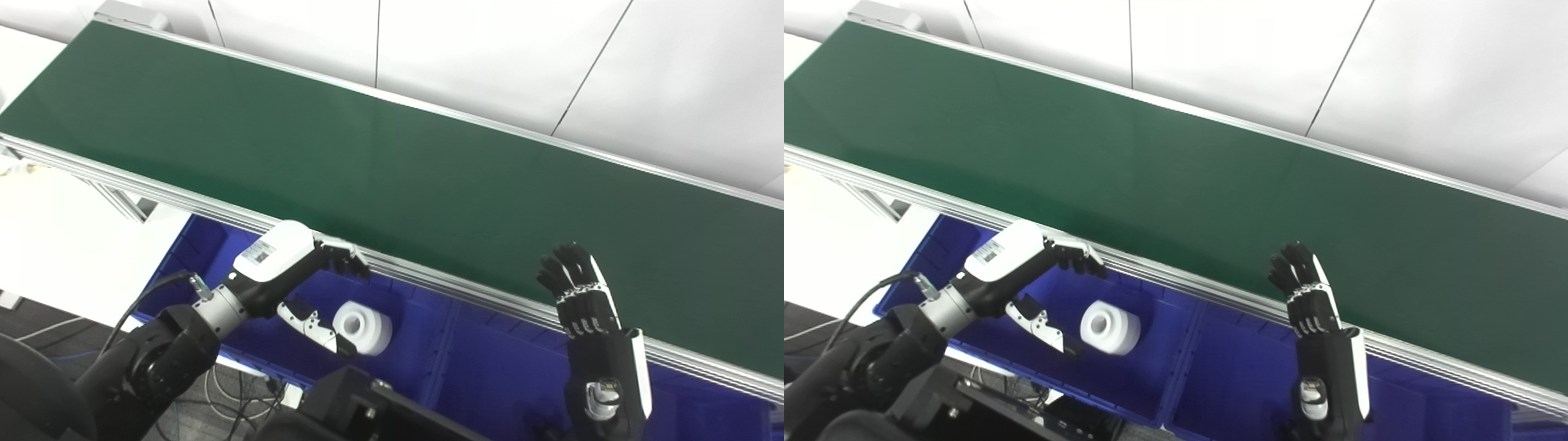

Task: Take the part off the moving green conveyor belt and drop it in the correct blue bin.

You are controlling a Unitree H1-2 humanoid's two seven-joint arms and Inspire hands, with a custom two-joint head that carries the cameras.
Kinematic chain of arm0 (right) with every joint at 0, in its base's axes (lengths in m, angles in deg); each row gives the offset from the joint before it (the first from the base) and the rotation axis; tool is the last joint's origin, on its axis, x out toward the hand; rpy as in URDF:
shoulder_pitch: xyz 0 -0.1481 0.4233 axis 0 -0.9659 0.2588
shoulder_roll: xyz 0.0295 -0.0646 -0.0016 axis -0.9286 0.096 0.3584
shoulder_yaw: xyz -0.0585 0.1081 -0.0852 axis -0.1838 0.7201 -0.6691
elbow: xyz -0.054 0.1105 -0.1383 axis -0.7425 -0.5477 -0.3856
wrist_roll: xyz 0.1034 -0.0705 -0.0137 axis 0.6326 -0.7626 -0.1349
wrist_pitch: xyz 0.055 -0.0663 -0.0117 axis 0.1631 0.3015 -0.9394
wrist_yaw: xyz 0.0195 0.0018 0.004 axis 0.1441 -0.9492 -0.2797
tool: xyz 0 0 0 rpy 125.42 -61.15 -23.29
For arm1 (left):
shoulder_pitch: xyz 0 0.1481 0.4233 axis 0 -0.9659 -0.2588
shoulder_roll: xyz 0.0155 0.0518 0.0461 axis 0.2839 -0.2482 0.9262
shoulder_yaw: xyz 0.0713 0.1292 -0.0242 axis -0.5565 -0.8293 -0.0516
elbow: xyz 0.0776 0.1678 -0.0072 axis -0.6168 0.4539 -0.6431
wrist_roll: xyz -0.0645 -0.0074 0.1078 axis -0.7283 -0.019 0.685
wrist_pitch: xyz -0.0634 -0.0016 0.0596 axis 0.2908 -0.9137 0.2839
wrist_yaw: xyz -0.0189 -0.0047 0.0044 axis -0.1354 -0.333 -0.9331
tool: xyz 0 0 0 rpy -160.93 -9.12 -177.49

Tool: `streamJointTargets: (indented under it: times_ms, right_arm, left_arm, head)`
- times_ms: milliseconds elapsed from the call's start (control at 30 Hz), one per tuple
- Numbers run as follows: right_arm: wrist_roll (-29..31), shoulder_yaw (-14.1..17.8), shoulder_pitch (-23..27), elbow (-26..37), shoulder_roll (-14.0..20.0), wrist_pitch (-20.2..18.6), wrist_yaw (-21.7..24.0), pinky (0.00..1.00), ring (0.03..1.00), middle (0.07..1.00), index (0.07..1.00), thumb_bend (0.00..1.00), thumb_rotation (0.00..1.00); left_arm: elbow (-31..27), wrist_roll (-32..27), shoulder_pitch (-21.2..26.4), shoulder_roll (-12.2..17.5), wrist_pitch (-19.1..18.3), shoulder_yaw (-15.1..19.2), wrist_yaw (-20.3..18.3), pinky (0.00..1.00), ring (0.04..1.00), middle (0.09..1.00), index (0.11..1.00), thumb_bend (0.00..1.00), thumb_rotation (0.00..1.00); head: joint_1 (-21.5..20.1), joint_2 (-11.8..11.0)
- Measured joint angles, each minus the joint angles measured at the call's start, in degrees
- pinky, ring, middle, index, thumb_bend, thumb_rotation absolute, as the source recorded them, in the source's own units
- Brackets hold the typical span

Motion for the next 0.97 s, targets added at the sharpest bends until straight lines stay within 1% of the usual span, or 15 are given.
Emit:
streamJointTargets:
  times_ms: [33,100,133,167,200,233,300,333,367,433,500,567,633,933,967]
  right_arm:
    - [-0.3,-0.1,-0.1,-0.5,-0.2,0.0,-0.1,0.87,0.893,0.911,0.917,0.89,0.92]
    - [-1.3,-0.2,-0.6,-0.6,-0.8,0.0,-0.4,0.87,0.894,0.905,0.909,0.89,0.92]
    - [-1.7,-0.3,-0.8,-0.7,-1.3,0.1,-0.5,0.87,0.898,0.905,0.906,0.89,0.93]
    - [-2.5,-0.4,-0.8,-1.0,-1.7,0.2,-0.7,0.87,0.900,0.905,0.907,0.89,0.93]
    - [-3.4,-0.5,-0.8,-1.9,-2.3,0.7,-1.0,0.87,0.901,0.906,0.908,0.89,0.93]
    - [-4.3,-0.6,-0.8,-3.0,-2.9,1.1,-1.5,0.85,0.898,0.905,0.907,0.88,0.93]
    - [-6.1,-0.8,-0.9,-5.4,-4.1,1.6,-2.1,0.84,0.895,0.909,0.904,0.89,0.94]
    - [-6.9,-1.0,-1.0,-6.4,-4.5,2.4,-2.6,0.84,0.893,0.912,0.903,0.90,0.95]
    - [-8.0,-1.0,-1.1,-7.5,-4.9,3.4,-3.1,0.83,0.894,0.912,0.901,0.89,0.95]
    - [-9.8,-1.1,-1.7,-10.3,-6.0,5.4,-4.4,0.86,0.905,0.920,0.903,0.88,0.93]
    - [-10.7,-1.1,-2.1,-12.1,-6.9,6.7,-5.2,0.86,0.909,0.922,0.904,0.87,0.92]
    - [-11.0,-1.1,-2.1,-12.2,-6.9,7.3,-5.8,0.87,0.910,0.924,0.906,0.86,0.91]
    - [-11.6,-1.2,-2.4,-12.2,-6.8,7.8,-6.5,0.87,0.912,0.922,0.907,0.85,0.92]
    - [-11.8,-2.0,-4.7,-12.1,-6.3,7.9,-7.0,0.86,0.899,0.917,0.901,0.86,0.93]
    - [-11.8,-2.0,-4.8,-12.1,-6.3,7.9,-7.3,0.86,0.899,0.917,0.903,0.86,0.94]
  left_arm:
    - [-1.0,-2.4,0.0,-0.8,0.1,-0.5,-0.1,0.54,0.612,0.658,0.651,1.00,0.83]
    - [-1.9,-6.2,0.6,-3.2,0.4,-1.7,-0.2,0.56,0.636,0.682,0.666,1.00,0.85]
    - [-1.7,-7.5,1.2,-4.6,0.7,-2.4,-0.2,0.57,0.656,0.702,0.682,1.00,0.87]
    - [-0.5,-8.6,2.0,-6.0,2.0,-2.9,0.0,0.59,0.675,0.717,0.700,0.99,0.89]
    - [1.1,-9.4,3.0,-7.3,3.3,-3.3,0.3,0.62,0.695,0.733,0.718,0.98,0.89]
    - [3.7,-10.0,4.6,-8.9,4.6,-3.4,0.7,0.64,0.717,0.754,0.739,0.96,0.90]
    - [7.5,-11.2,6.7,-11.3,5.5,-3.5,1.4,0.66,0.742,0.790,0.772,0.96,0.90]
    - [9.2,-12.2,7.6,-12.2,6.1,-3.8,1.8,0.67,0.752,0.808,0.789,0.96,0.90]
    - [10.6,-13.3,8.3,-13.2,6.6,-4.2,1.8,0.69,0.783,0.832,0.813,0.98,0.91]
    - [14.4,-15.7,9.1,-15.2,7.9,-6.0,1.8,0.71,0.810,0.858,0.834,1.00,0.93]
    - [17.2,-17.1,9.1,-16.6,8.0,-7.3,1.5,0.71,0.815,0.863,0.837,1.00,0.93]
    - [18.2,-18.7,8.8,-17.1,8.1,-8.1,1.1,0.72,0.801,0.853,0.843,1.00,0.92]
    - [20.1,-20.4,8.8,-17.4,8.2,-9.0,0.6,0.69,0.772,0.838,0.844,0.97,0.91]
    - [23.8,-20.3,7.4,-18.4,8.6,-11.0,0.4,0.70,0.785,0.837,0.838,0.94,0.89]
    - [23.8,-20.2,7.3,-18.3,8.7,-11.2,0.4,0.70,0.791,0.842,0.836,0.92,0.88]
  head:
    - [0.0,0.0]
    - [-6.4,-1.2]
    - [-7.1,-1.3]
    - [-11.4,-2.3]
    - [-12.1,-2.6]
    - [-14.9,-3.5]
    - [-15.0,-3.5]
    - [-19.1,-5.1]
    - [-20.9,-6.5]
    - [-22.5,-7.6]
    - [-22.5,-7.6]
    - [-22.6,-8.0]
    - [-22.0,-7.6]
    - [-20.0,-7.8]
    - [-19.8,-8.8]
